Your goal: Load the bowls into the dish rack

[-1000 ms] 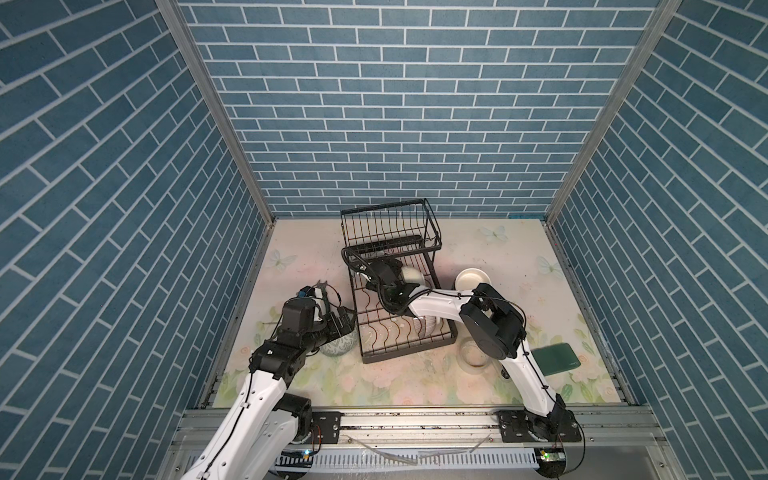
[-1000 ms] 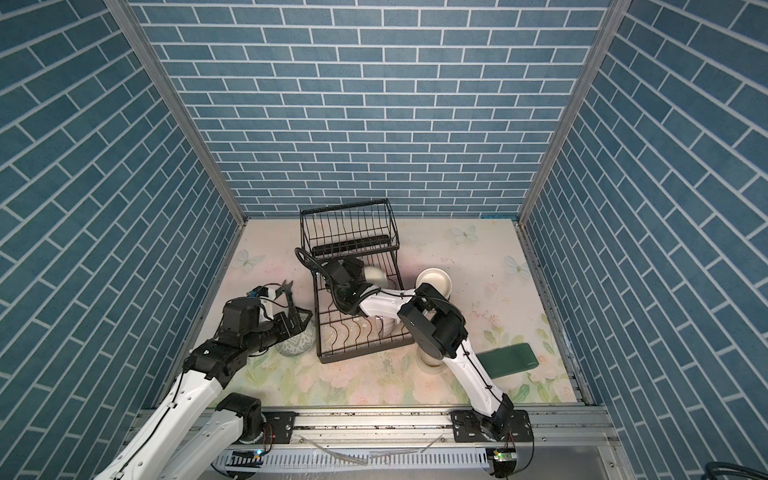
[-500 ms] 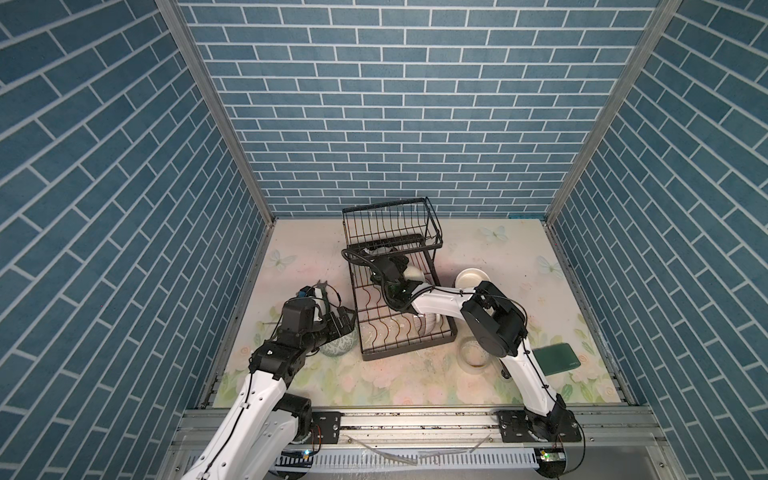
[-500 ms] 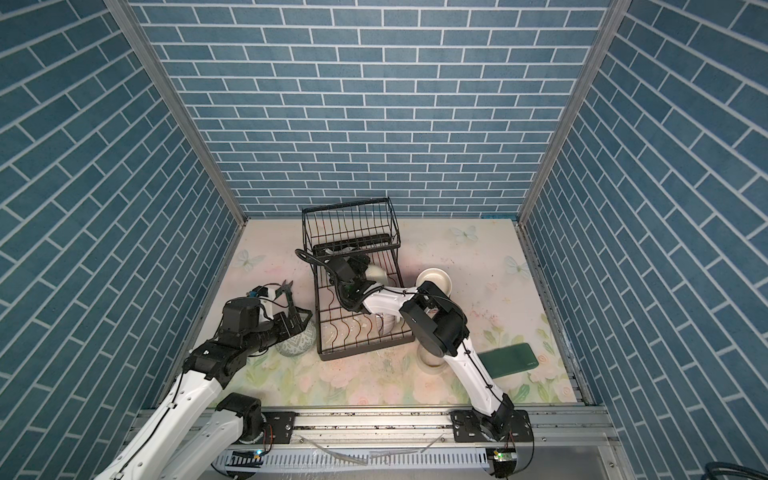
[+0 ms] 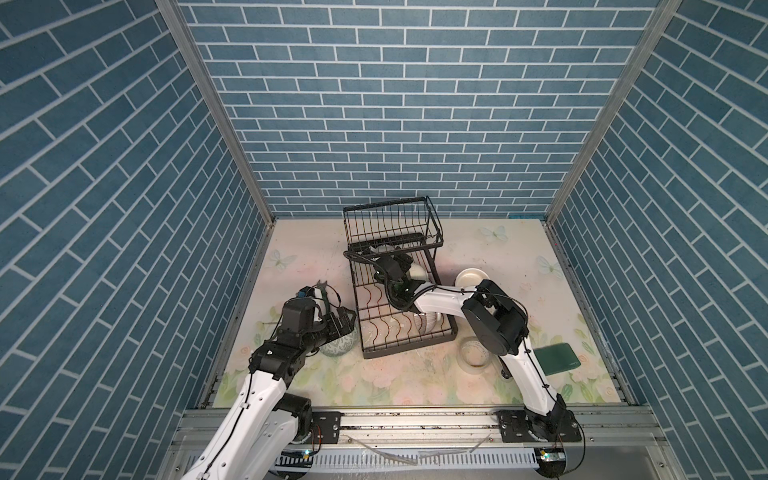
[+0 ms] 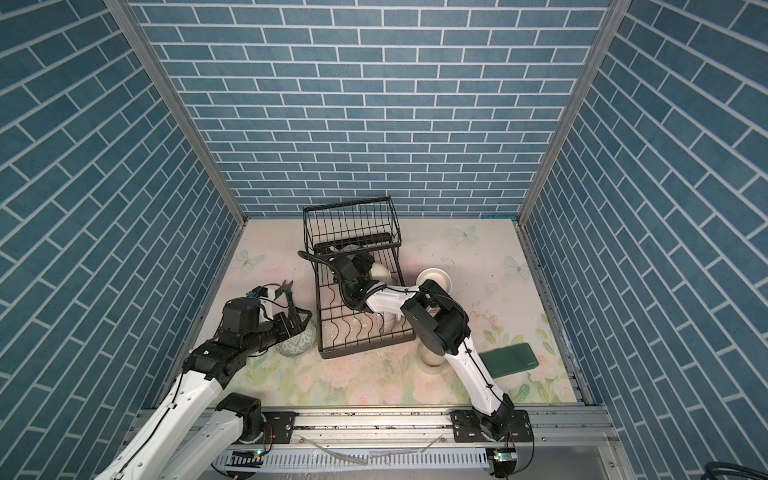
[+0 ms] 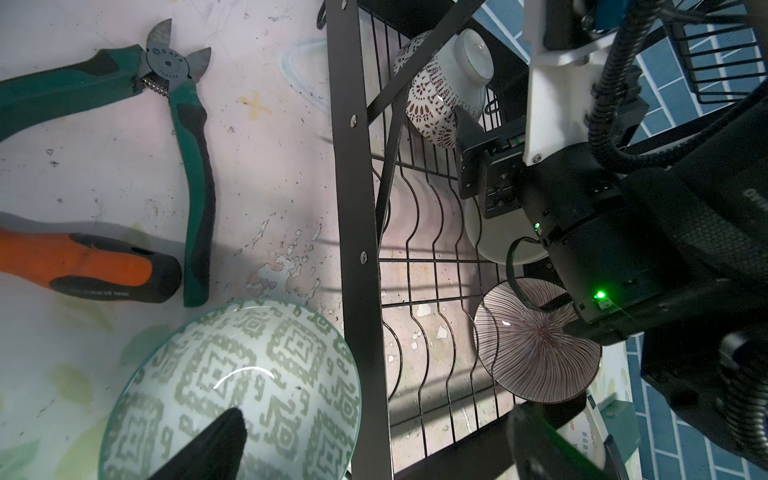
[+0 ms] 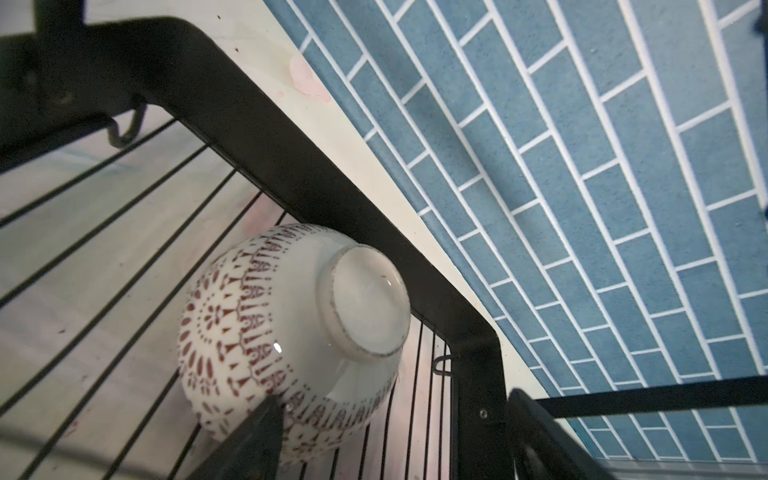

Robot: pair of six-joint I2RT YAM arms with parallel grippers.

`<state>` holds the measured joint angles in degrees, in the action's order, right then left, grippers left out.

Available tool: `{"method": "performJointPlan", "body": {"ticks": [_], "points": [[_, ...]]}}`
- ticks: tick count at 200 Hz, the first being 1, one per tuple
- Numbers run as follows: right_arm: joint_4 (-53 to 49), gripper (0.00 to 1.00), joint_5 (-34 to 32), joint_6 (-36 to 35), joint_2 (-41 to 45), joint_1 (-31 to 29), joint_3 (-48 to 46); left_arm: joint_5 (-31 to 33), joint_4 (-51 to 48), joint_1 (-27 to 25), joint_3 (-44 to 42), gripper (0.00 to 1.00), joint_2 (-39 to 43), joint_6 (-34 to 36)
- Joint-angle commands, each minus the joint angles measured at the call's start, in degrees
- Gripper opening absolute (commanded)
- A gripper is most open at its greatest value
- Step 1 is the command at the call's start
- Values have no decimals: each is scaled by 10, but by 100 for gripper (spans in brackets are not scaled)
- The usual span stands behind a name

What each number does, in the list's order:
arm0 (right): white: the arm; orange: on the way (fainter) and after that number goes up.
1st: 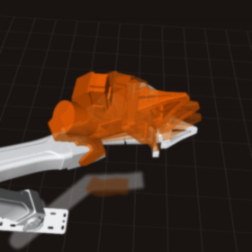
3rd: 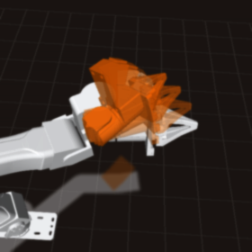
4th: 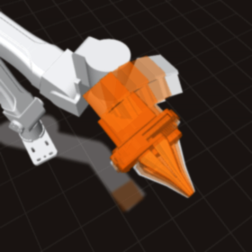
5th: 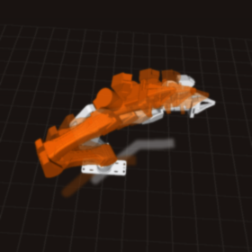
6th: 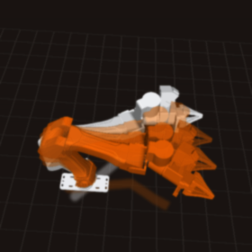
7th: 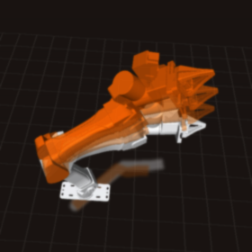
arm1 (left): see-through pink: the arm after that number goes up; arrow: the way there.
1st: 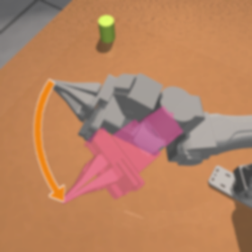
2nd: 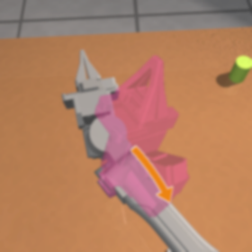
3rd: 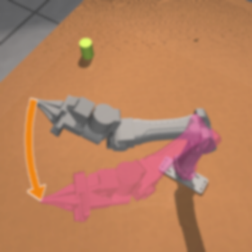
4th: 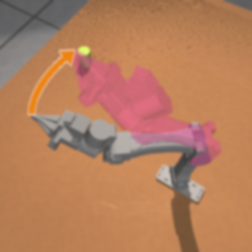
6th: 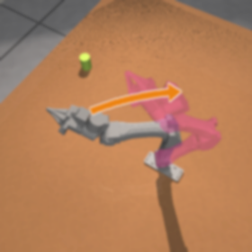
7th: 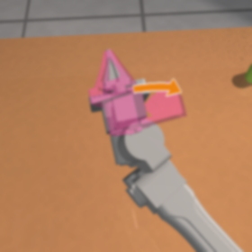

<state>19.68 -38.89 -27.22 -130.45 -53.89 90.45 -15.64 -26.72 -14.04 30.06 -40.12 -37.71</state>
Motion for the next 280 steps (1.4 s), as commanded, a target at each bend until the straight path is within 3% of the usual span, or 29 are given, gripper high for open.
{"method": "performJointPlan", "body": {"ticks": [1,36,104,132,153,184,226,280], "points": [[-21,81,43,51,28,11,-8,5,-9,4,5,100,2,8],[-51,79,58,59,6,8,31,4,-10,4,5,100,0,9],[-31,59,85,71,9,8,34,4,-8,4,5,100,-5,11],[-25,57,100,75,11,8,33,5,-7,4,5,100,-5,11],[-16,51,115,77,9,7,32,4,-9,4,5,100,-6,12],[-24,24,124,78,-9,8,52,5,-10,4,3,100,-5,12],[-30,0,121,90,-32,15,75,6,-14,4,5,100,-4,14],[-43,0,112,140,-51,32,89,6,-16,4,5,100,-4,15]]}}
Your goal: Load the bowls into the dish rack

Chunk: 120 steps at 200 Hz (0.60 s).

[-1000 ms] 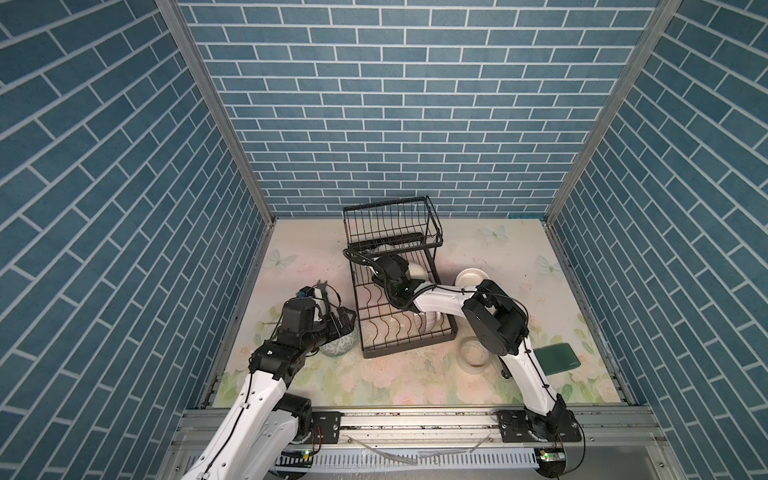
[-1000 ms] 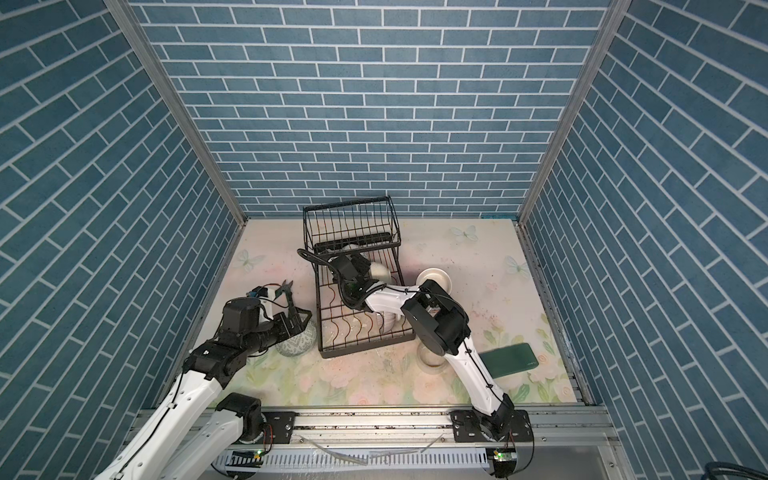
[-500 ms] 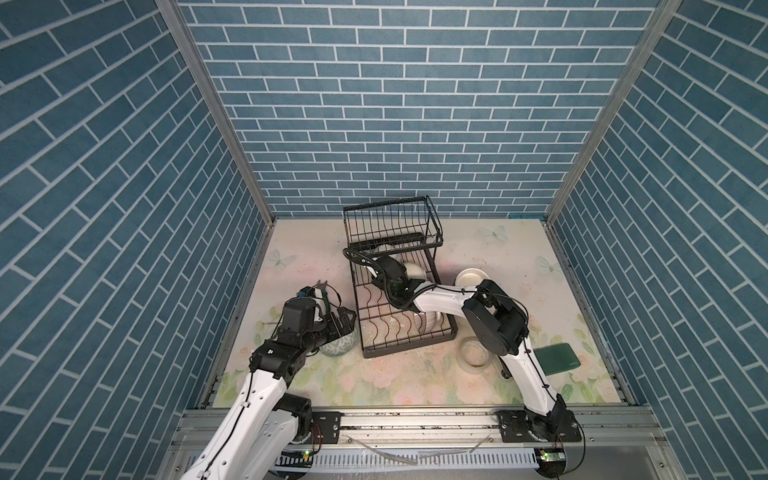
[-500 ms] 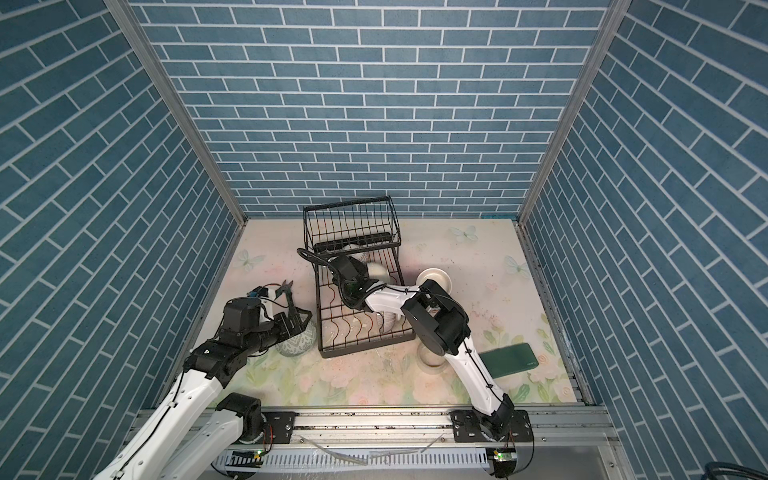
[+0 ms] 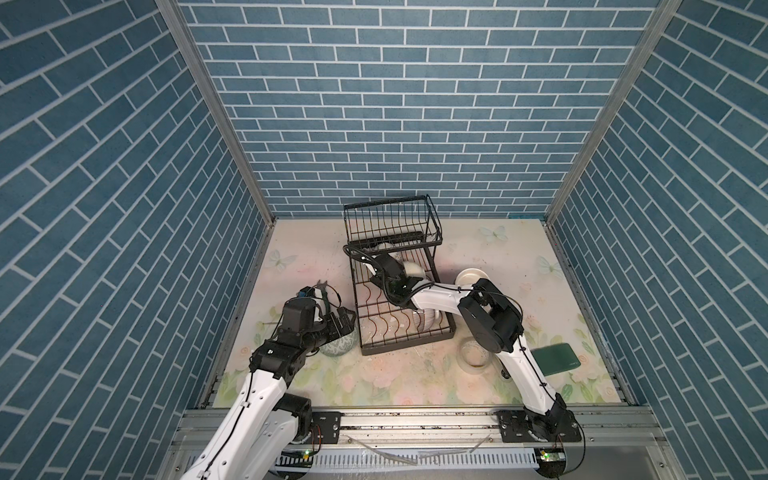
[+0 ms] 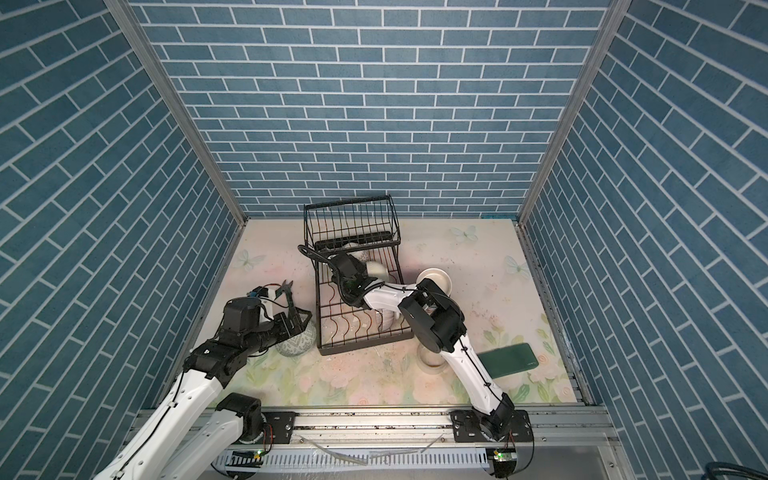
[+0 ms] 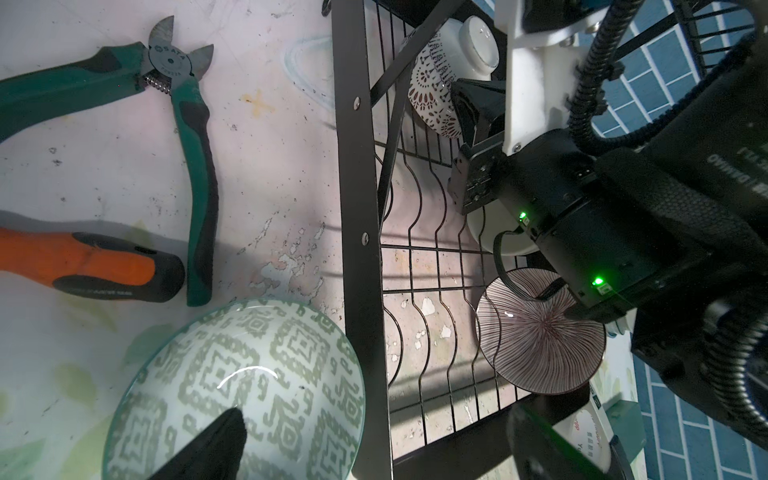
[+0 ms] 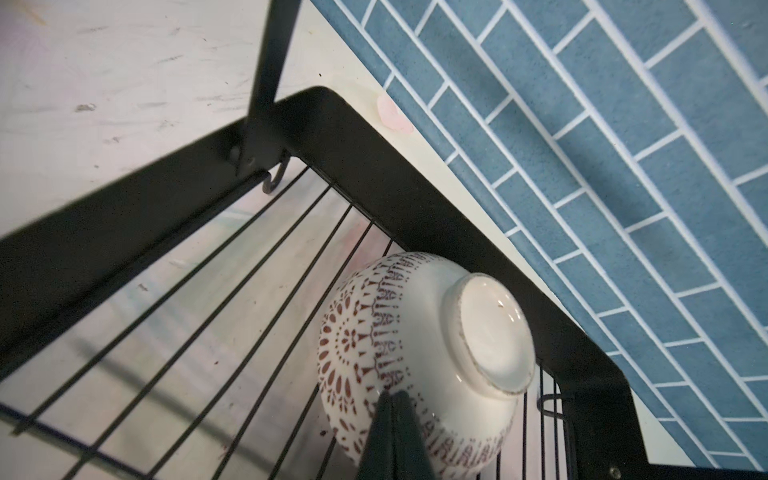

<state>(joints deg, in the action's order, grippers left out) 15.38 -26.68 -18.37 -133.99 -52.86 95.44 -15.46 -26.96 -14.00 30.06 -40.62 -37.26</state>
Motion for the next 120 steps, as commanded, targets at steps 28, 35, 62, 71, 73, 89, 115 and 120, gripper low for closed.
{"method": "performJointPlan", "body": {"ticks": [28,35,62,71,73,89,115,120], "points": [[-7,0,-35,86,-16,34,34,6,-18,4,6,100,4,10],[-7,0,-43,91,-13,36,29,7,-20,4,7,100,5,11],[7,0,-78,96,-5,37,10,9,-21,4,6,100,7,11],[7,0,-89,97,-4,37,9,9,-20,4,5,100,6,11],[7,0,-90,97,-4,37,9,9,-20,4,6,100,6,10],[7,0,-94,97,-2,37,7,8,-20,4,6,100,6,10],[10,0,-66,98,6,36,-1,10,-21,3,6,100,8,10],[10,0,-59,97,8,35,-4,10,-21,4,7,100,7,10]]}}
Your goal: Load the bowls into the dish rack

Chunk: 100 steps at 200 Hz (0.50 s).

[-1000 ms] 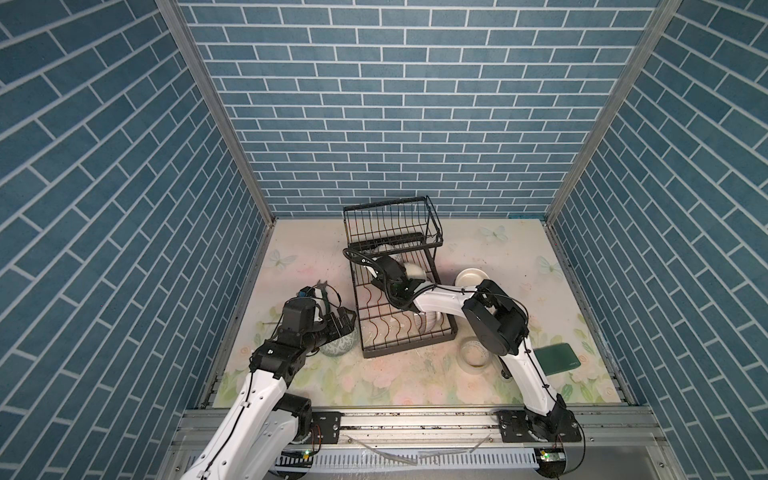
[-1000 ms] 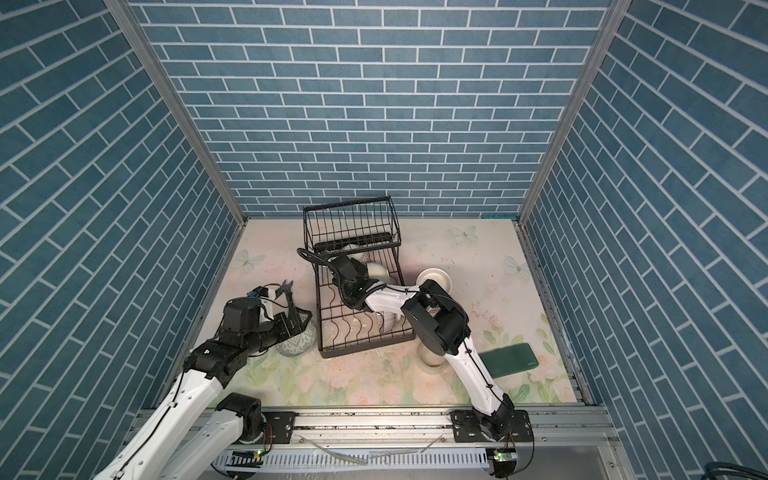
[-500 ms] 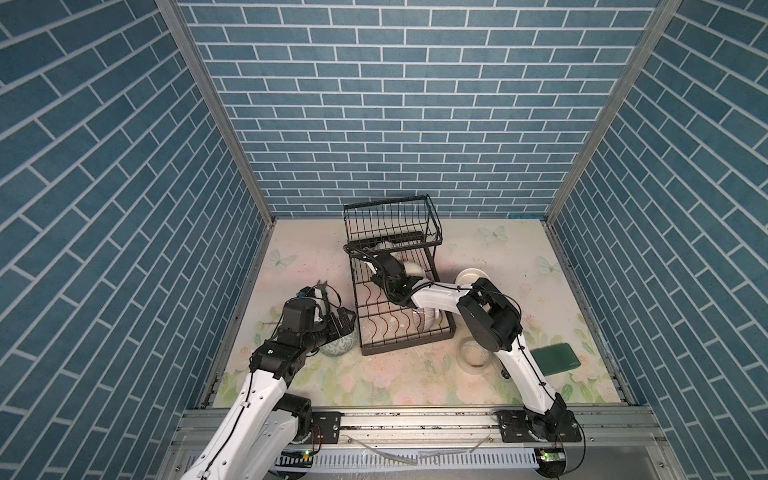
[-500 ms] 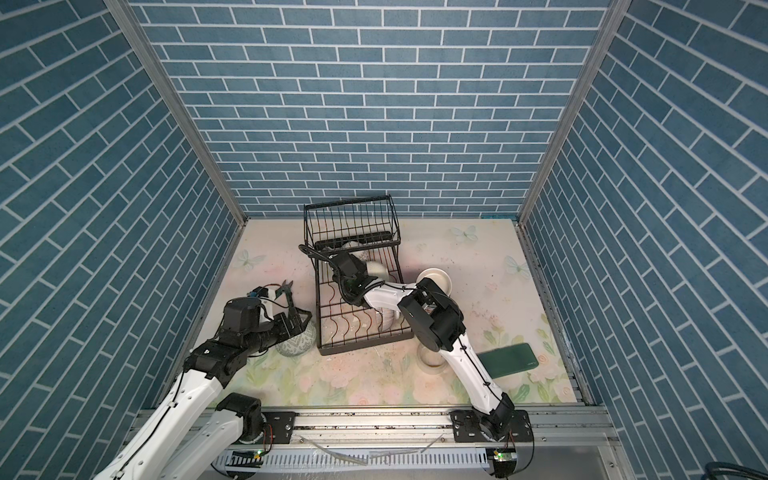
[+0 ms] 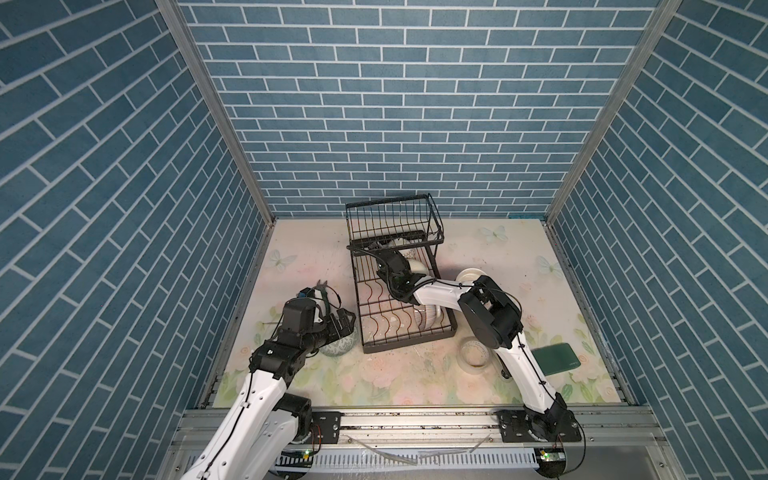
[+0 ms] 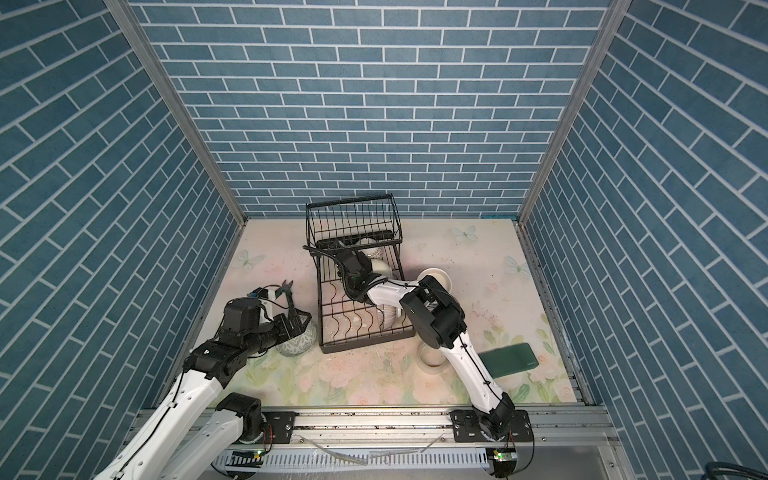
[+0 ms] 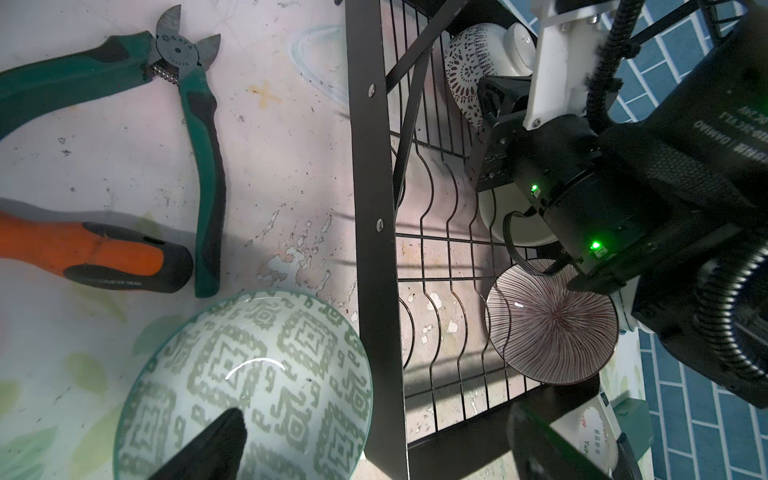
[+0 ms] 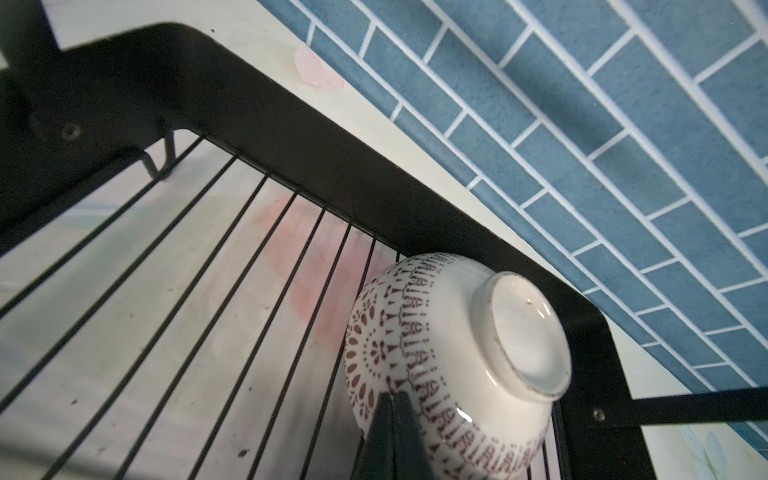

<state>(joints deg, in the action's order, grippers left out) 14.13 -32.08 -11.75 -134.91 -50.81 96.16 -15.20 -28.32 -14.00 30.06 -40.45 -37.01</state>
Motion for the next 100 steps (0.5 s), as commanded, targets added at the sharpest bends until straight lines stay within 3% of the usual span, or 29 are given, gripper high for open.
{"method": "performJointPlan", "body": {"ticks": [1,34,100], "points": [[23,0,-3,31,18,14,-11,8,-8,4,7,100,6,8],[28,0,35,21,36,5,-27,8,-7,4,5,100,5,9],[63,0,39,-10,88,-30,-85,9,-6,4,5,100,8,7]]}}
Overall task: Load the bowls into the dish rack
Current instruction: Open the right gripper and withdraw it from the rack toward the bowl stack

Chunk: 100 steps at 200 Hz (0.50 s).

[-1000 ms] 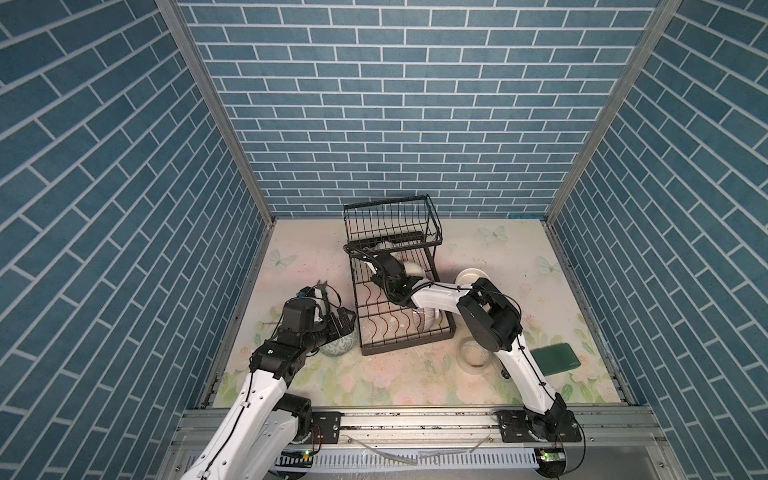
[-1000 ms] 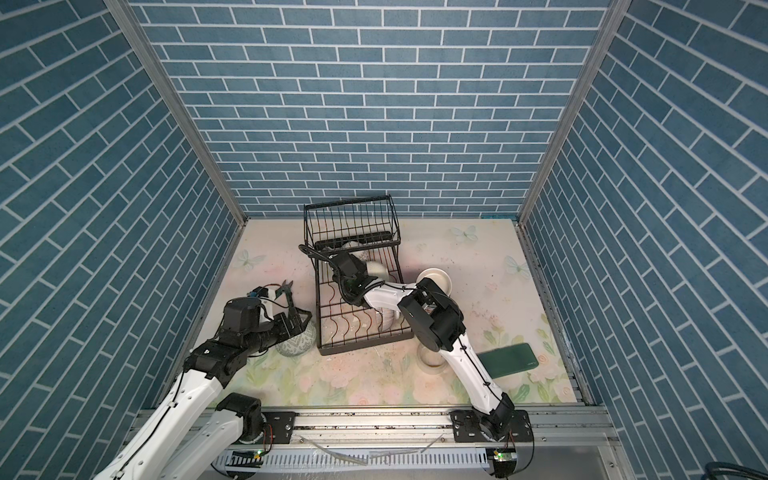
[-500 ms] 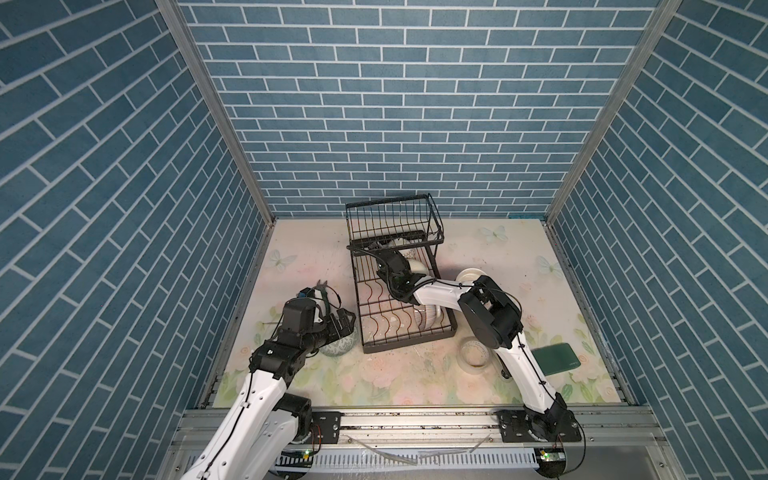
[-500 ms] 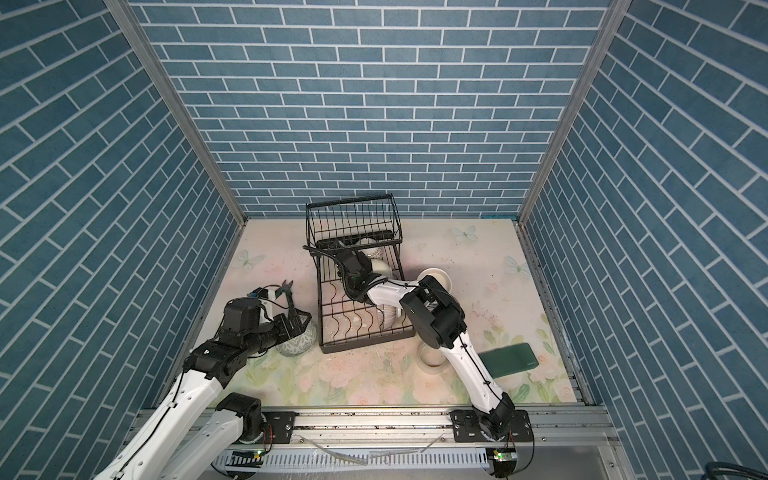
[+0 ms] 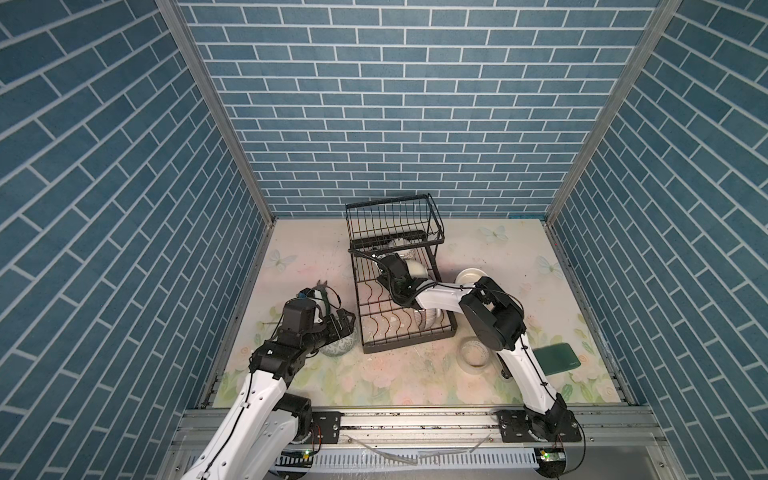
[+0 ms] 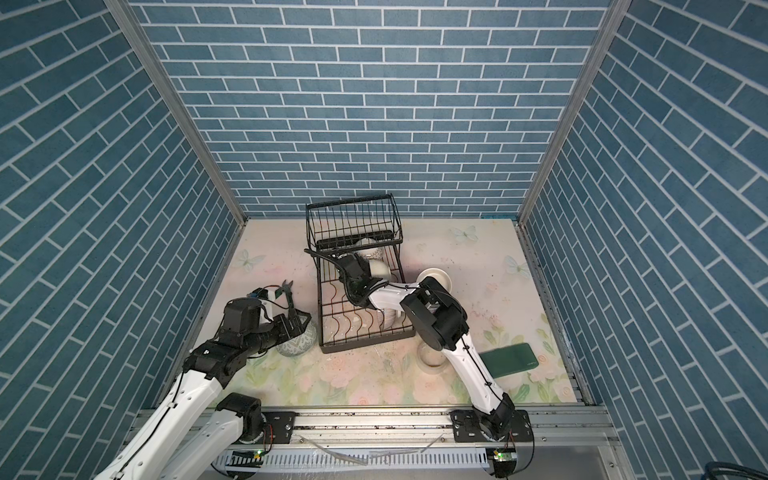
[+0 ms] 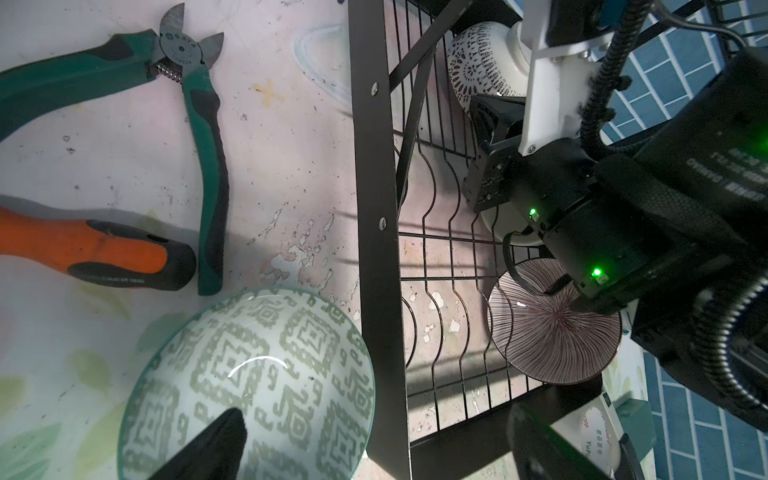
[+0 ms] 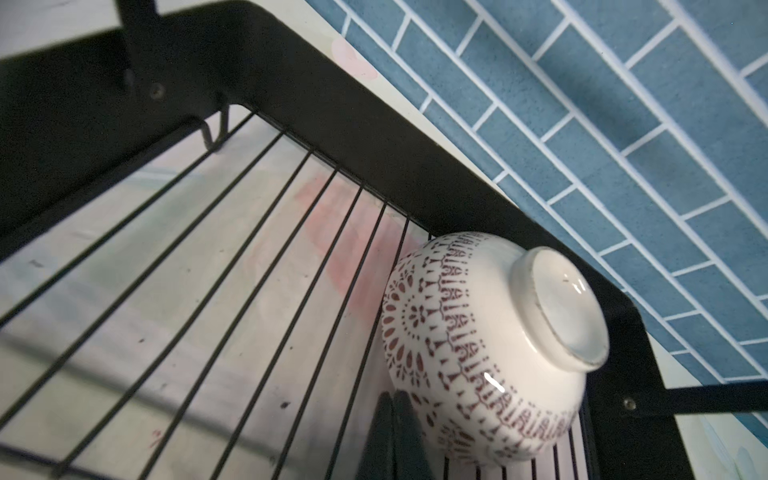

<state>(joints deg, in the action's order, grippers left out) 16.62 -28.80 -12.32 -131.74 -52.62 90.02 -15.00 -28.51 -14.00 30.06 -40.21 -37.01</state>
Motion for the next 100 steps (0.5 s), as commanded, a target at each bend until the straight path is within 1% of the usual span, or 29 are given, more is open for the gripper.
{"method": "performJointPlan", "body": {"ticks": [1,10,15,57,77,100], "points": [[38,0,7,-5,56,-12,-25,6,-4,4,5,100,5,8],[39,0,9,-5,57,-17,-33,6,-4,4,6,100,5,7],[39,0,10,-5,77,-20,-38,6,-4,3,6,100,6,7],[29,0,25,9,126,-38,-84,4,-5,4,9,100,9,8],[9,0,45,31,154,-43,-104,1,-5,4,12,100,11,9],[-43,0,77,60,181,-48,-115,-3,-5,4,17,100,12,12]]}}
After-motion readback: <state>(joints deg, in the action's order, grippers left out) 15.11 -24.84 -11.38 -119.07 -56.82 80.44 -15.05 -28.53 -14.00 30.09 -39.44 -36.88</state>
